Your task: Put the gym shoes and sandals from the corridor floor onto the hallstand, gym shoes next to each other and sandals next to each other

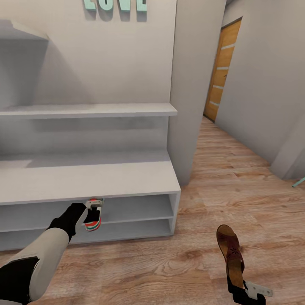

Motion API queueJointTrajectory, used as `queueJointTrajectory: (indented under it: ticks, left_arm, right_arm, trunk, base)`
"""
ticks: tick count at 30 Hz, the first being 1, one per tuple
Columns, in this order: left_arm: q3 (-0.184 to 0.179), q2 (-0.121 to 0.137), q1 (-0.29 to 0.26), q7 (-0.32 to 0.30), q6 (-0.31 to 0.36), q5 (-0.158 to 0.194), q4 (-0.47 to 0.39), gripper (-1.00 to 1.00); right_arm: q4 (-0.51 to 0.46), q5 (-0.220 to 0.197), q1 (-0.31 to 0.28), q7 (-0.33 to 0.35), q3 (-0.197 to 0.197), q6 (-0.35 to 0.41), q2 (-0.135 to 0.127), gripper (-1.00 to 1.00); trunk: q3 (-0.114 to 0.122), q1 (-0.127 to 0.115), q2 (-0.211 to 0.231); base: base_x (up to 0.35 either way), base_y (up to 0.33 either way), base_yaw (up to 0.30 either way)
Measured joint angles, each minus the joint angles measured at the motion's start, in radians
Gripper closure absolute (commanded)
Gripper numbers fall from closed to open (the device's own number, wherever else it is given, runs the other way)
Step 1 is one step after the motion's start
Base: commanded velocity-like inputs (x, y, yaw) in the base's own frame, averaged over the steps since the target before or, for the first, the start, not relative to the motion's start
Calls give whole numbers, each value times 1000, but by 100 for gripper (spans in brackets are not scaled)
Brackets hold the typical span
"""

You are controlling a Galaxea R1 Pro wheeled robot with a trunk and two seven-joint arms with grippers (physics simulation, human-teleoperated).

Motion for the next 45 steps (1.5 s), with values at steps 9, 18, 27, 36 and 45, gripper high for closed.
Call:
queueJointTrajectory:
  ticks: [9, 18, 27, 36, 45]
  left_arm:
    - [-1, 0, 0, 0, 0, 0, -7, 100]
    - [-1, 0, -1, -1, 0, 0, -8, 100]
    - [-1, 1, -1, -1, -2, 0, -8, 100]
    - [-3, 2, 30, -1, -39, -5, -9, 100]
    - [-1, 2, 45, 3, -90, -7, -7, 100]
  right_arm:
    - [0, 0, 0, 0, 0, 0, 0, 100]
    - [0, 0, 0, 0, 0, 0, 0, 100]
    - [0, 0, 0, 0, 1, 0, 0, 100]
    - [-2, 5, 1, -1, -1, -3, 10, 100]
    - [-1, 3, 2, 1, -1, -2, -2, 100]
  trunk:
    - [-6, 8, -14]
    - [-22, 27, -49]
    - [-22, 27, -49]
    - [-22, 27, -49]
    - [-31, 38, -70]
  base:
    - [0, 0, 0]
    - [0, 0, 0]
    - [0, 0, 0]
    - [0, 0, 0]
    - [0, 0, 0]
